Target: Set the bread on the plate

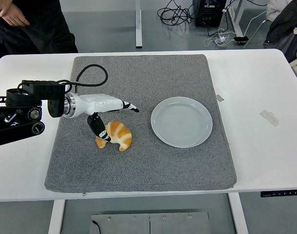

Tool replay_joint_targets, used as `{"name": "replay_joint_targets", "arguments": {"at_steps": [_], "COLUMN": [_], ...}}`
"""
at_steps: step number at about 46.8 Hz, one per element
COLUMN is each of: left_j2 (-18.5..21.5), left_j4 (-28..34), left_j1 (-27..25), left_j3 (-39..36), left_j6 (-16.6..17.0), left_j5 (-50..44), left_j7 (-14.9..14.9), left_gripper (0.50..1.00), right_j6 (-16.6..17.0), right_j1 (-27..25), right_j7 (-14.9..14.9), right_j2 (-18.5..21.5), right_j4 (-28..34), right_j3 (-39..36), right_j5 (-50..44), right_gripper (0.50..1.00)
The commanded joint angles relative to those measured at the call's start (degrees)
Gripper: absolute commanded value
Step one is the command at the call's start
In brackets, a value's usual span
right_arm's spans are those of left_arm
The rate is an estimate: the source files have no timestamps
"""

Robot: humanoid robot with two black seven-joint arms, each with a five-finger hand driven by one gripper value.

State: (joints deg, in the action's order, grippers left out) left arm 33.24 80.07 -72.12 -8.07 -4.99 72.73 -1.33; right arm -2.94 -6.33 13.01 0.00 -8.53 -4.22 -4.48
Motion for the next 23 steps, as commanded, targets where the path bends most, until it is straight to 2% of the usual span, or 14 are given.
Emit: {"name": "replay_joint_targets", "arguments": {"at_steps": [1,23], "left_j2": [-0.3,-2.1], "left_j4": [0.0,-1.8], "left_j1": [1.4,3.2], "left_j3": [0.1,0.0], "left_j6": [0.0,5.2], "left_j5": [2.2,5.0], "left_j7": [-0.1,-0.1], "left_gripper": [0.972,0.972], "right_j6": [0.0,0.0], "right_j1": [0.0,0.0], "right_j7": [0.0,0.0], "right_j2": [0.0,0.0], "right_j4": [0.0,0.0], "right_j3": [0.0,0.0], "right_j5": [0.0,0.0], "right_gripper": [1.000,1.000]}}
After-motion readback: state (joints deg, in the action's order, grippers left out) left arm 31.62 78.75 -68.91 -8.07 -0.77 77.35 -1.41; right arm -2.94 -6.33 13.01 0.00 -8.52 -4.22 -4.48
